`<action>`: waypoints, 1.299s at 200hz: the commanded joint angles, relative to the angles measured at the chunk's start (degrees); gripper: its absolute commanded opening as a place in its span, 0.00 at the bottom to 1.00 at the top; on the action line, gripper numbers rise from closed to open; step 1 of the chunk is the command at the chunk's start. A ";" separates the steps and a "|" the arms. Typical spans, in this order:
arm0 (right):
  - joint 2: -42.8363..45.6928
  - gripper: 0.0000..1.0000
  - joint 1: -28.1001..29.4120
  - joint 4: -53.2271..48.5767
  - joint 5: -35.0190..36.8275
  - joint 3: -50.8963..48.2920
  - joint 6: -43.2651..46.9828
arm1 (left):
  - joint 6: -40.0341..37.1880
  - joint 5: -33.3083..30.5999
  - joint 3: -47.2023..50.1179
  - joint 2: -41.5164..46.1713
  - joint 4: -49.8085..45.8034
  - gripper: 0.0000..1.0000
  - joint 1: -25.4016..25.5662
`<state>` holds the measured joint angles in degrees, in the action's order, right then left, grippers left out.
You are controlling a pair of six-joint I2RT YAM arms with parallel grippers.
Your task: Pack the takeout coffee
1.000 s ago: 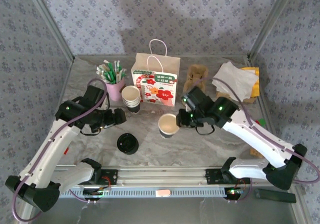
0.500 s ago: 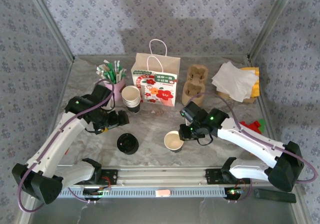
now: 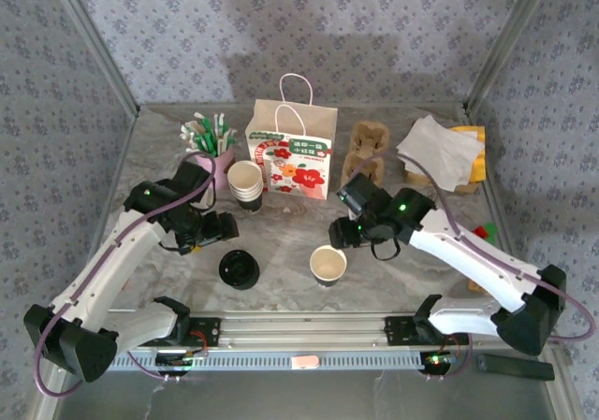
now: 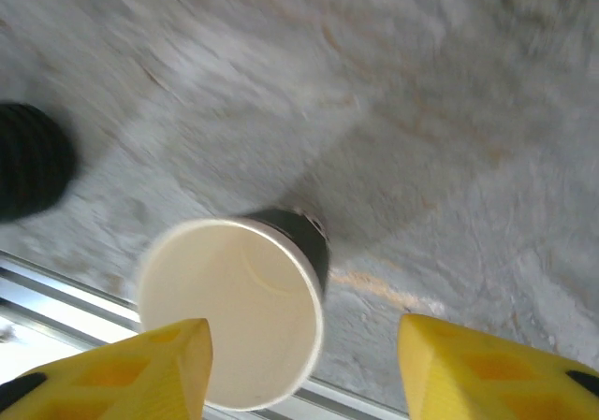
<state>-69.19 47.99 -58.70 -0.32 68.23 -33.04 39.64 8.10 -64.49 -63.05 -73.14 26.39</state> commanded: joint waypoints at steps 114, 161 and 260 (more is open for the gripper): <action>-5.03 0.65 2.39 -12.03 6.51 8.20 2.07 | -7.66 -5.85 5.50 -13.09 -3.39 0.47 6.62; -4.36 0.65 2.22 -12.58 7.22 9.45 1.93 | -9.85 -6.41 6.37 -15.33 1.07 0.41 6.65; -1.08 0.66 2.05 -13.47 8.97 11.24 1.44 | -11.22 -5.03 8.69 -14.54 5.56 0.24 6.33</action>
<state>-72.10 50.13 -69.87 6.76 77.65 -30.61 29.65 2.74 -55.70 -78.85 -68.10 32.75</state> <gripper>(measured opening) 0.655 0.268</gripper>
